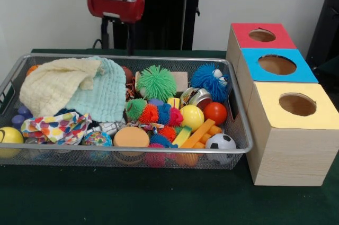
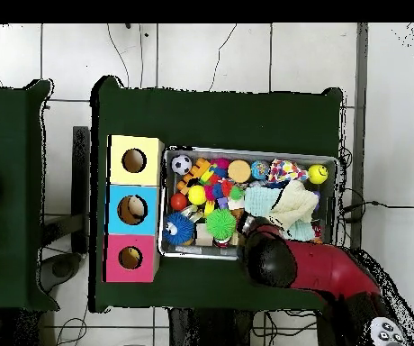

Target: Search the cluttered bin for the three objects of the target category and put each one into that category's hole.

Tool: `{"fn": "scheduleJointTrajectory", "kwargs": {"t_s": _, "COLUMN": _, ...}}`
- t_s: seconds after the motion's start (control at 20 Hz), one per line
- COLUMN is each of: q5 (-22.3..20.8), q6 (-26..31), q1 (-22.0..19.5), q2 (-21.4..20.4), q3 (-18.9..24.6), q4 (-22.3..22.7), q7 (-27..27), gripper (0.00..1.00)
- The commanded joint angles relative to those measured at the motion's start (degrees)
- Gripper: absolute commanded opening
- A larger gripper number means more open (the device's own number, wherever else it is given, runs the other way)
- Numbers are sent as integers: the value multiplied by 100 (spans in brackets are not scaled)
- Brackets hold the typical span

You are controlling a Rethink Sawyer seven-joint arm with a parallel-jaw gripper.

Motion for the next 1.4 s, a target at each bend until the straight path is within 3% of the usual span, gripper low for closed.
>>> {"fn": "scheduleJointTrajectory", "kwargs": {"t_s": 0.05, "q5": 193, "q6": -299, "q1": 407, "q2": 311, "q3": -67, "q4": 340, "q7": 992, "gripper": 100}}
{"fn": "scheduleJointTrajectory", "kwargs": {"t_s": 0.7, "q5": 588, "q6": -1624, "q1": 1230, "q2": 861, "q3": -744, "q4": 759, "q7": 1544, "gripper": 100}}
{"fn": "scheduleJointTrajectory", "kwargs": {"t_s": 0.95, "q5": 781, "q6": -2200, "q1": 1297, "q2": 1224, "q3": -797, "q4": 927, "q7": 1525, "gripper": 100}}
{"fn": "scheduleJointTrajectory", "kwargs": {"t_s": 1.4, "q5": 1186, "q6": -2567, "q1": 1568, "q2": 1324, "q3": -904, "q4": 1174, "q7": 1492, "gripper": 100}}
